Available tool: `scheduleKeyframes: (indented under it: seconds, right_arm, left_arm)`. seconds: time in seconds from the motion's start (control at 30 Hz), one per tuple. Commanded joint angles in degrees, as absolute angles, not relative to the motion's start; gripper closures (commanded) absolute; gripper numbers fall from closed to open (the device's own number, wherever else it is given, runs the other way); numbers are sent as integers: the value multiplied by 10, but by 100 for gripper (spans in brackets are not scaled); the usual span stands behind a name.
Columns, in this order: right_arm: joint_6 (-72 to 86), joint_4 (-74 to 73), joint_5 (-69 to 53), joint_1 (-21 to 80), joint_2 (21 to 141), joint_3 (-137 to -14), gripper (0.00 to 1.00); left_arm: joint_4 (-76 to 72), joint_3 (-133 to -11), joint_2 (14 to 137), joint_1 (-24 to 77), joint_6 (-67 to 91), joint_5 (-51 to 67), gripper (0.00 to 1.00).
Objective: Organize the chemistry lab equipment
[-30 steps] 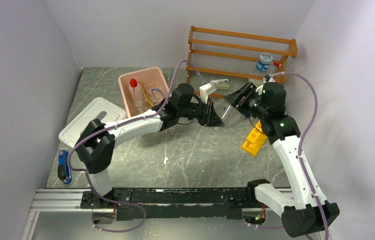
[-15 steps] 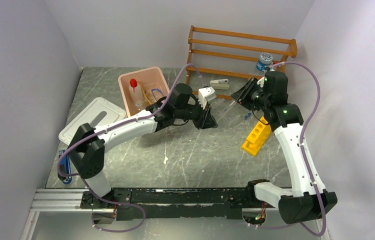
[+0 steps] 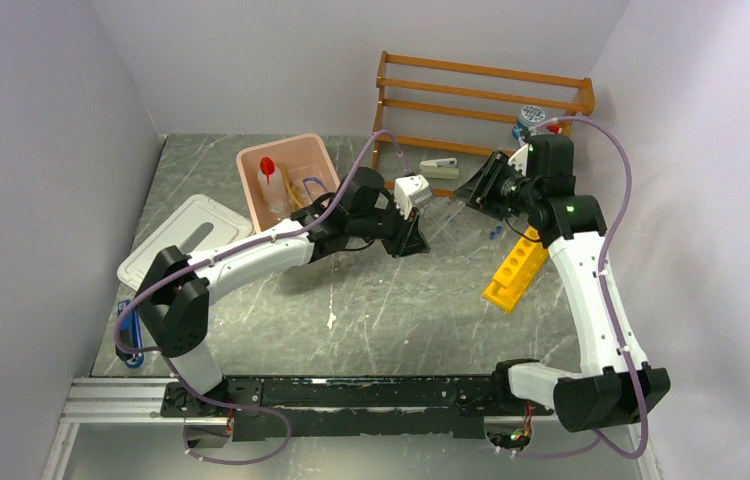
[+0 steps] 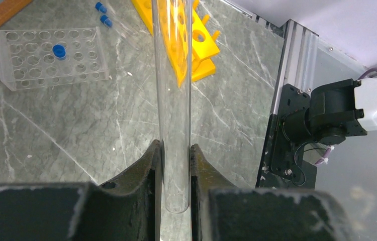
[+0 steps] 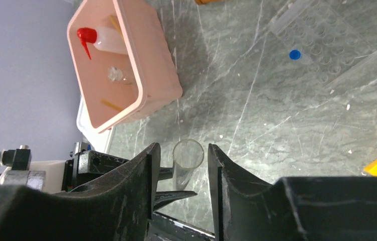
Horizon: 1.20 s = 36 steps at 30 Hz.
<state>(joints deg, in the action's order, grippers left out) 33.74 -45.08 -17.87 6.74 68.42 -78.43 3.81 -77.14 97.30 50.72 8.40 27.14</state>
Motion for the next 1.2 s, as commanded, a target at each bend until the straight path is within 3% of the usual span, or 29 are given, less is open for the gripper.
scheduleKeyframes:
  seconds: [0.0, 0.13, 0.27, 0.3, 0.4, 0.43, 0.47, 0.57, 0.87, 1.17]
  right_arm:
    - [319, -468, -216, 65, 692, -797, 56]
    - [316, -469, -230, 64, 703, -797, 61]
    - [313, -467, -224, 64, 702, -801, 78]
    - [311, -469, -214, 64, 701, -803, 82]
    - [294, -477, -149, 64, 692, -815, 85]
    - [286, -478, -118, 64, 688, -819, 86]
    - [275, -477, -79, 64, 683, -823, 86]
    - [239, -475, 79, 64, 672, -826, 87]
    - [219, -448, 413, 61, 700, -823, 87]
    - [261, -374, 449, 9, 750, -793, 89]
  left_arm:
    - [33, -781, 957, 505, 69, 266, 95]
    - [23, -775, 955, 505, 69, 272, 95]
    - [29, -779, 957, 505, 70, 267, 95]
    - [30, -780, 958, 505, 74, 260, 89]
    - [30, -781, 949, 505, 96, 216, 37]
    - [26, -777, 942, 505, 104, 199, 24]
    - [20, -773, 931, 505, 108, 185, 17]
    - [4, -753, 899, 505, 112, 152, 8]
    - [-42, -666, 818, 505, 136, 85, 3]
    - [-100, -587, 804, 504, 168, 129, 5]
